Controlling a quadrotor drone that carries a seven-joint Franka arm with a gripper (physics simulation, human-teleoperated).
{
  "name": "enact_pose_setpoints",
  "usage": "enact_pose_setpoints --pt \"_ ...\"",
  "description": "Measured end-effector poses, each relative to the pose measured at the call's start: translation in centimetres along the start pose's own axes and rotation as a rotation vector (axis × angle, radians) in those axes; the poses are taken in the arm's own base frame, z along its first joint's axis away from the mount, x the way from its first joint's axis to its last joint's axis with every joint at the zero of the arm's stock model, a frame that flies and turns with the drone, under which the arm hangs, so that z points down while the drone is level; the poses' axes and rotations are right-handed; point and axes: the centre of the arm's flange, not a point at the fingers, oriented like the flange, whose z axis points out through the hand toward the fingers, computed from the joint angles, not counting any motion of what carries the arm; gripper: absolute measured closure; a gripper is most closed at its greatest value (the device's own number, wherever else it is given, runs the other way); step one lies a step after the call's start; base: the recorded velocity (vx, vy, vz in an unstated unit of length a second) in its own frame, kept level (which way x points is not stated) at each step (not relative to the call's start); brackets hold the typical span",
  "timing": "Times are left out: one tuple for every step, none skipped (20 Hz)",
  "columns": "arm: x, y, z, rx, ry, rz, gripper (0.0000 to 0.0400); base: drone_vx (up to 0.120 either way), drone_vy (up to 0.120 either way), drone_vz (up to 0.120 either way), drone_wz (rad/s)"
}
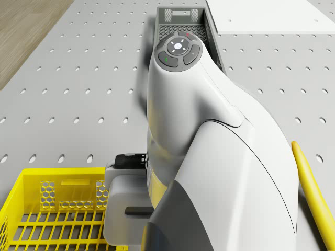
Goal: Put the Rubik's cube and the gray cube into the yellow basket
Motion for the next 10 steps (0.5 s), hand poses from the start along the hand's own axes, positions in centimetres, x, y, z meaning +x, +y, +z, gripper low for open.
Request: enact_pose_setpoints --pt "0.00 0.00 0.00 0.000 0.000 0.000 0.0150 0.000 0.120 0.000 0.000" --pt "0.00 0.00 0.00 0.000 0.000 0.000 0.0150 0.000 0.120 0.000 0.000" --pt "0.00 0.00 0.00 0.000 0.000 0.000 0.0150 0.000 0.120 0.000 0.000" --pt "0.00 0.00 0.00 0.000 0.000 0.000 0.0150 0.000 0.120 0.000 0.000" --pt "0.00 0.00 0.00 0.000 0.000 0.000 0.0150 0.000 0.120 0.000 0.000" --pt "0.00 0.00 0.00 0.000 0.000 0.000 0.0150 0.000 0.120 0.000 0.000" --pt "0.00 0.00 0.00 0.000 0.000 0.000 0.0150 0.000 0.120 0.000 0.000" --pt "0.00 0.00 0.00 0.000 0.000 0.000 0.0150 0.000 0.120 0.000 0.000" --pt "0.00 0.00 0.00 0.000 0.000 0.000 0.0150 0.000 0.120 0.000 0.000" --pt "0.00 0.00 0.00 0.000 0.000 0.000 0.0150 0.000 0.120 0.000 0.000"
